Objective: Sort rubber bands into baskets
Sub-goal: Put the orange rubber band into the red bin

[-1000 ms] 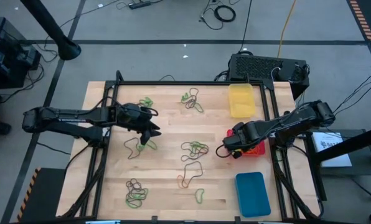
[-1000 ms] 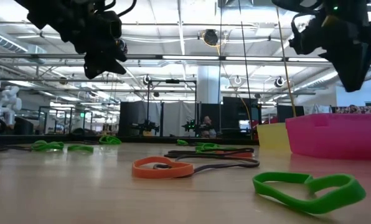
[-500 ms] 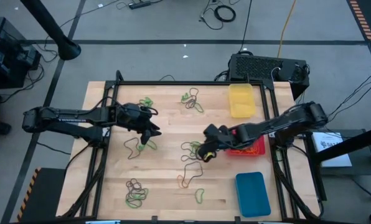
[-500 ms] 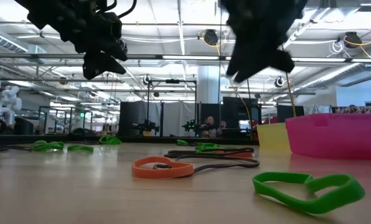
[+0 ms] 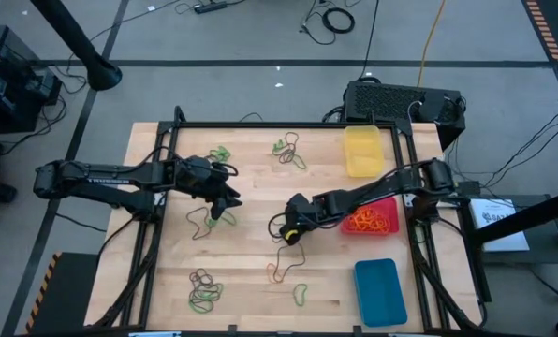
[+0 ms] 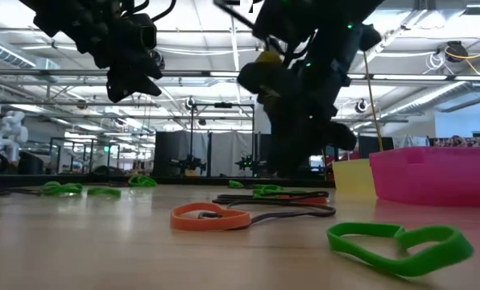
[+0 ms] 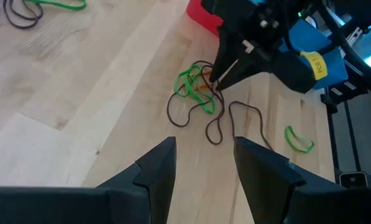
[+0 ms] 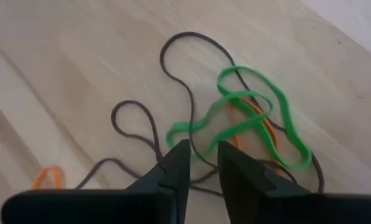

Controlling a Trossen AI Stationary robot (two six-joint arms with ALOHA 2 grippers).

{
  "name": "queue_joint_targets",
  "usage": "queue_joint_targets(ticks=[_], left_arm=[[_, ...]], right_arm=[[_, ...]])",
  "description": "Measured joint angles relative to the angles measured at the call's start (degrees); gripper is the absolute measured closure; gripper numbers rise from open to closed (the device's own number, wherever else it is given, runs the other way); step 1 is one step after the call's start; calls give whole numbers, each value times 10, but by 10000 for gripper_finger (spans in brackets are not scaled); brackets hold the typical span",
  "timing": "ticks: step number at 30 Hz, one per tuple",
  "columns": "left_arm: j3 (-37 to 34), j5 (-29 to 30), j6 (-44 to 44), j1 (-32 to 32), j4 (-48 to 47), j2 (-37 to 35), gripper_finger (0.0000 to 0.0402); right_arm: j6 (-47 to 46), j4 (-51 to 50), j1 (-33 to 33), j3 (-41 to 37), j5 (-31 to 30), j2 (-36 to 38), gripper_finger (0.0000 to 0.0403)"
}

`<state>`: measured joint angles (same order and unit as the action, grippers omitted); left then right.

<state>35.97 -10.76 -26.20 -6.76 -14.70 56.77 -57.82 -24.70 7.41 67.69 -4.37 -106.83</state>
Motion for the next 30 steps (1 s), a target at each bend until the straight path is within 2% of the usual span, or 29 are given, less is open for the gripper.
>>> queue_joint_targets(ticks=[10,21,30], left_arm=[[0,0,15,1,-34,0,233],[0,0,16,1,-40,0,233],[0,0,16,1,-40,0,233]], right_arm=[[1,-9,-3,11,-3,-35,342],[-2,-19,-3,11,-4,-31,342],[-6,-32,-3,11,-32,-31,342]])
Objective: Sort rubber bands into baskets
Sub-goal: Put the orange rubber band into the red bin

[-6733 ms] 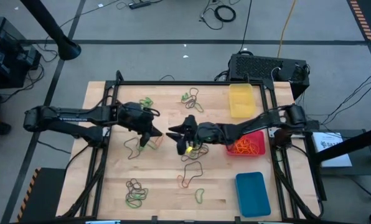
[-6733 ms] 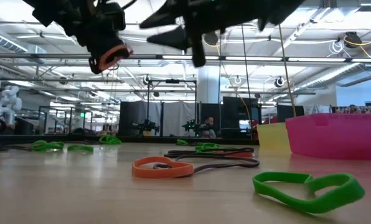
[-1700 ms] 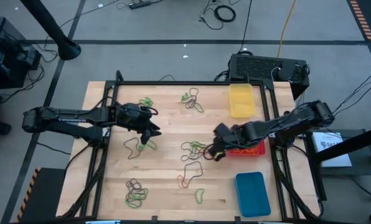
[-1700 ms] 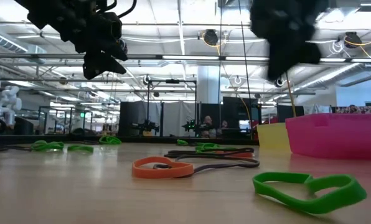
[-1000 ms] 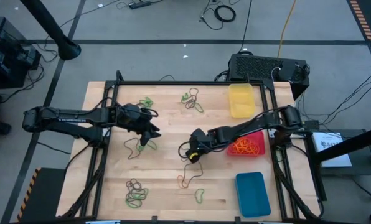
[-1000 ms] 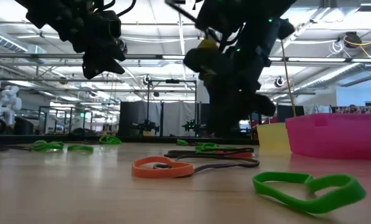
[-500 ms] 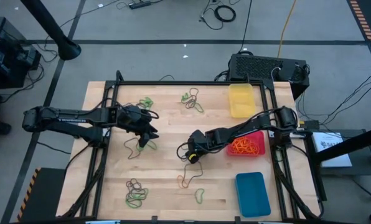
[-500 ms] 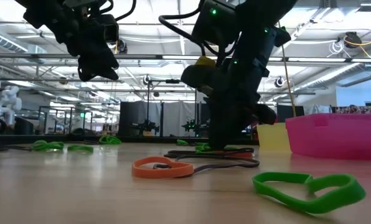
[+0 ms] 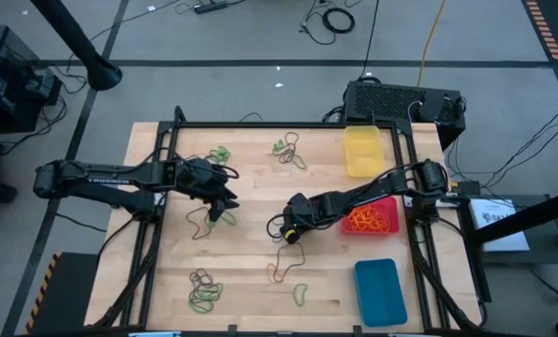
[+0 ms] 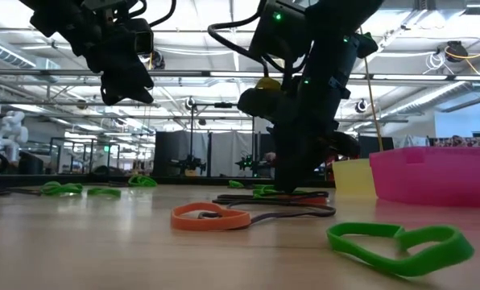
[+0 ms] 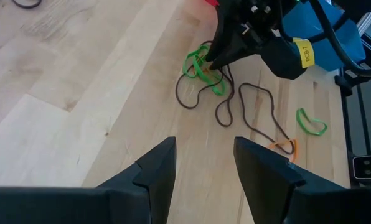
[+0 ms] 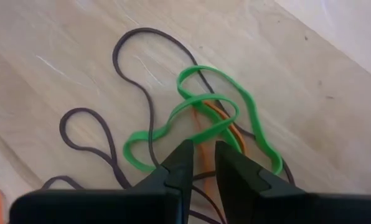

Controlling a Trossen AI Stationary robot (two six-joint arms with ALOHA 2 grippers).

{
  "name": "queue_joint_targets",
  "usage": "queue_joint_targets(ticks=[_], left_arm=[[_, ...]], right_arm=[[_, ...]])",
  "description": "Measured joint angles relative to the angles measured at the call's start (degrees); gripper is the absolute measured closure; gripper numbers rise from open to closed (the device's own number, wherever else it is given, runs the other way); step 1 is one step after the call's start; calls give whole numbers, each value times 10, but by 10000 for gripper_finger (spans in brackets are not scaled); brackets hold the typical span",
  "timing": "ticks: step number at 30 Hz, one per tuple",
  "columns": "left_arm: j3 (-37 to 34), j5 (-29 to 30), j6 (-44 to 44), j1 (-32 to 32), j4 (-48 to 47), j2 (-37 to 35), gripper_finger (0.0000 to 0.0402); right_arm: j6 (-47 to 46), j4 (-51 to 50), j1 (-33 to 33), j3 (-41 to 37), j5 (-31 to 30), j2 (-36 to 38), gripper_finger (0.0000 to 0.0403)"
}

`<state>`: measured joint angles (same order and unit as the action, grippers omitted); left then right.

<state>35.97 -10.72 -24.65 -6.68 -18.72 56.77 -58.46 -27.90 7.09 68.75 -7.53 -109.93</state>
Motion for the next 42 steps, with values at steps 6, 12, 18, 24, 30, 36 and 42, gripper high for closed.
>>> queue_joint_targets(ticks=[6,12,18,24,30,36,42], left_arm=[[0,0,-1,0,0,0,233],[0,0,0,0,0,0,233],[0,0,0,0,-3,0,233],[0,0,0,1,-3,0,233],[0,0,3,1,-10,0,233],[0,0,11,1,-17,0,233],[0,0,12,1,-16,0,233]], right_arm=[[-8,1,0,0,0,0,342],[-11,7,1,-12,1,0,342],[-10,22,4,-17,3,-10,342],[-30,62,11,-15,26,-38,343],[-52,50,16,-14,15,-31,386],[-24,-92,15,39,-13,-23,400],[24,-295,13,179,-85,-13,402]])
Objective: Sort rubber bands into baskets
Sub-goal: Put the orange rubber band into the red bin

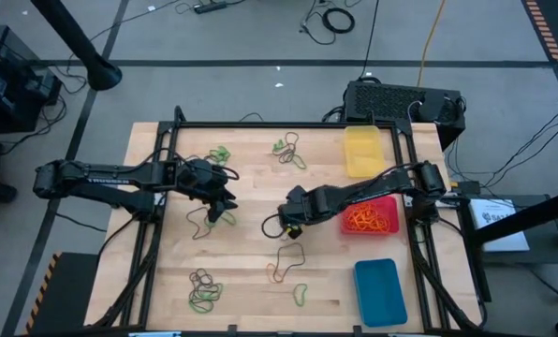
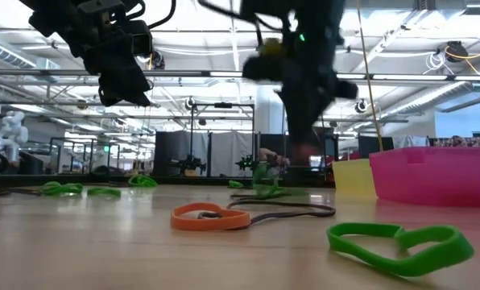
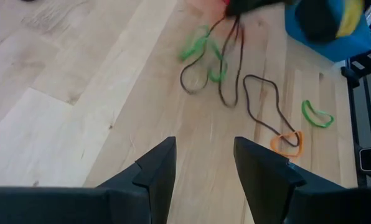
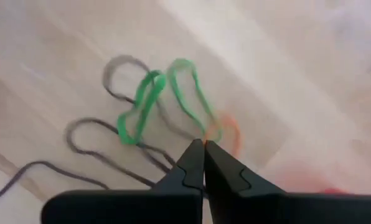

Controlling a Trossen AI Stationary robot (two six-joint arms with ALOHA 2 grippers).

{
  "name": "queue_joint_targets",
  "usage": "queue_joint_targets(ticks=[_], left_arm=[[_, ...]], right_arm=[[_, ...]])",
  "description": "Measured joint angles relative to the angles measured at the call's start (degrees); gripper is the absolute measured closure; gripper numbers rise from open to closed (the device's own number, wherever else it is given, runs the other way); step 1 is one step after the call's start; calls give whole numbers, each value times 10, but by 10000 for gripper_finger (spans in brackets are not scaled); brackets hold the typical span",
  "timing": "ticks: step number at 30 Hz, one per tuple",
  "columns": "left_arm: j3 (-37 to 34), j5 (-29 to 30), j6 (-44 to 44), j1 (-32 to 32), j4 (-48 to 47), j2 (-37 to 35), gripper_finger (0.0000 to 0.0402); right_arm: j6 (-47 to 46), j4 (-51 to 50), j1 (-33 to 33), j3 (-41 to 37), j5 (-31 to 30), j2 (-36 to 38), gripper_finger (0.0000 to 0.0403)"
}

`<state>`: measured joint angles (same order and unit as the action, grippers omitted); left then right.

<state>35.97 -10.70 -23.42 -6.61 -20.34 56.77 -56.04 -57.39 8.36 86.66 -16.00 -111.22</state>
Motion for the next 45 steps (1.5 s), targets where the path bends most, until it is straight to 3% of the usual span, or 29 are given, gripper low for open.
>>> queue_joint_targets(ticks=[4,8,12,15,24,27,33,38,45], left_arm=[[0,0,2,0,1,0,233],[0,0,3,0,1,0,233],[0,0,3,0,1,0,233],[0,0,2,1,1,0,233],[0,0,2,19,1,0,233],[0,0,2,19,0,0,233],[0,0,-2,19,-13,0,233],[0,0,-3,19,-19,0,233],[0,2,-18,19,-7,0,233]], right_arm=[[25,-77,0,85,-23,-1,402],[19,-125,5,152,-88,-1,402],[-1,-127,14,194,-167,-1,403],[-13,-117,22,208,-190,-1,403],[-66,-60,48,192,-192,0,403],[-78,-123,52,191,-159,1,403],[-122,-327,74,190,-150,28,402],[-64,-270,85,75,-84,104,402],[-151,-243,77,-182,35,224,402]])
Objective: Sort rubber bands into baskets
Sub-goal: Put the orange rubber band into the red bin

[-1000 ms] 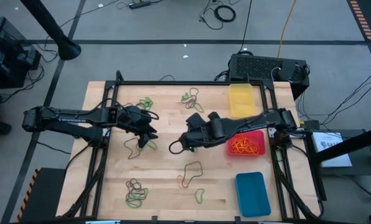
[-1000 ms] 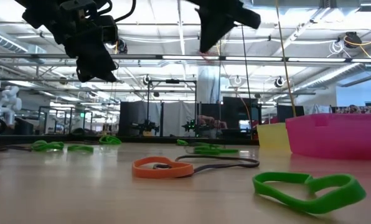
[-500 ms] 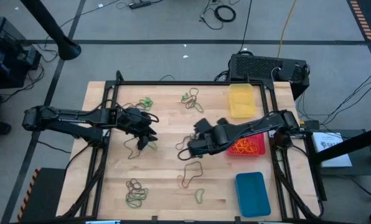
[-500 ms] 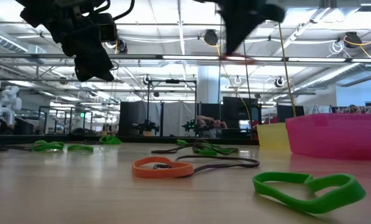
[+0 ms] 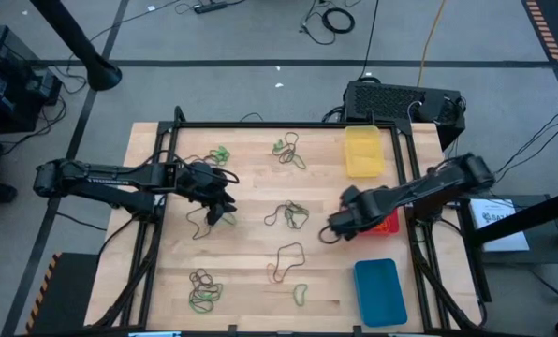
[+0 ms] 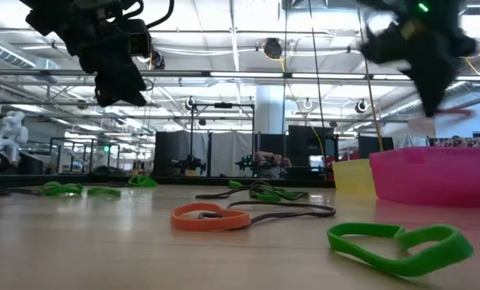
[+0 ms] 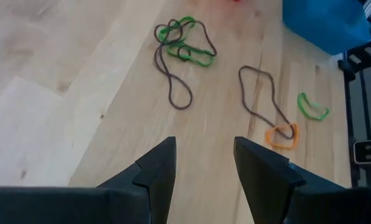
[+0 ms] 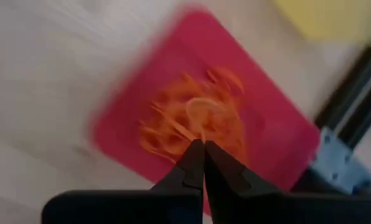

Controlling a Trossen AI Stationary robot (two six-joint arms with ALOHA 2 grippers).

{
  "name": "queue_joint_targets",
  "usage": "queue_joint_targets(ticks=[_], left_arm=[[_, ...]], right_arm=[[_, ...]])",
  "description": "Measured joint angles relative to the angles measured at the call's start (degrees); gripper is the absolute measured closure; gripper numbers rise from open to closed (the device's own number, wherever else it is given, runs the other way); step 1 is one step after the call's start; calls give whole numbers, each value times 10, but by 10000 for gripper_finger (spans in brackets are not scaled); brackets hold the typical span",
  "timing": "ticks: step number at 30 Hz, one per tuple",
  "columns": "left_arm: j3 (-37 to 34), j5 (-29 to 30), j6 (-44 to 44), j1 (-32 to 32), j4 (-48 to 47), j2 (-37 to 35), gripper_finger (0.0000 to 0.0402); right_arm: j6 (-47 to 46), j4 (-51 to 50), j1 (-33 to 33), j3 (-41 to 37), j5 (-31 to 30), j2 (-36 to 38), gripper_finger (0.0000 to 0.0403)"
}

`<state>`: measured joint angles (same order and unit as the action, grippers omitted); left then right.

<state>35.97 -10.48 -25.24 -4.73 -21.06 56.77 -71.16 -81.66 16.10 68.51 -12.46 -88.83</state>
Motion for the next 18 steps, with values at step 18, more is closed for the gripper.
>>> queue_joint_targets(ticks=[18], left_arm=[[0,47,-144,0,126,0,233]], right_arm=[[23,101,-7,-185,4,97,370]])
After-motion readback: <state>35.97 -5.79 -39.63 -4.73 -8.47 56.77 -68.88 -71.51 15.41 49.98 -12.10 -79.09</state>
